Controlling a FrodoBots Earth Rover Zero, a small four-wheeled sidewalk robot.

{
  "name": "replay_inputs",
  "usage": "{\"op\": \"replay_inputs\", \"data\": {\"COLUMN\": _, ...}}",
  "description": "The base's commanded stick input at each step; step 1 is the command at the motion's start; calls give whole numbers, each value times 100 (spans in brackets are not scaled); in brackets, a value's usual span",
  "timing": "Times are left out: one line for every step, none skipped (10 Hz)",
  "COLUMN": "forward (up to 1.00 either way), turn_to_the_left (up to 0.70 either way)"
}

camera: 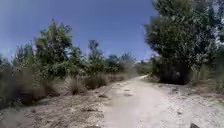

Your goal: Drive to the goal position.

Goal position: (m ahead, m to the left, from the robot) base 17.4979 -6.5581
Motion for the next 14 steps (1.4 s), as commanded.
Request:
{"op": "replay_inputs", "data": {"forward": 45, "turn_to_the_left": 2}}
{"op": "replay_inputs", "data": {"forward": 45, "turn_to_the_left": 2}}
{"op": "replay_inputs", "data": {"forward": 45, "turn_to_the_left": 2}}
{"op": "replay_inputs", "data": {"forward": 45, "turn_to_the_left": 2}}
{"op": "replay_inputs", "data": {"forward": 45, "turn_to_the_left": 2}}
{"op": "replay_inputs", "data": {"forward": 45, "turn_to_the_left": 2}}
{"op": "replay_inputs", "data": {"forward": 45, "turn_to_the_left": 2}}
{"op": "replay_inputs", "data": {"forward": 45, "turn_to_the_left": 2}}
{"op": "replay_inputs", "data": {"forward": 45, "turn_to_the_left": -2}}
{"op": "replay_inputs", "data": {"forward": 45, "turn_to_the_left": -18}}
{"op": "replay_inputs", "data": {"forward": 45, "turn_to_the_left": -27}}
{"op": "replay_inputs", "data": {"forward": 45, "turn_to_the_left": -23}}
{"op": "replay_inputs", "data": {"forward": 45, "turn_to_the_left": 2}}
{"op": "replay_inputs", "data": {"forward": 45, "turn_to_the_left": 2}}
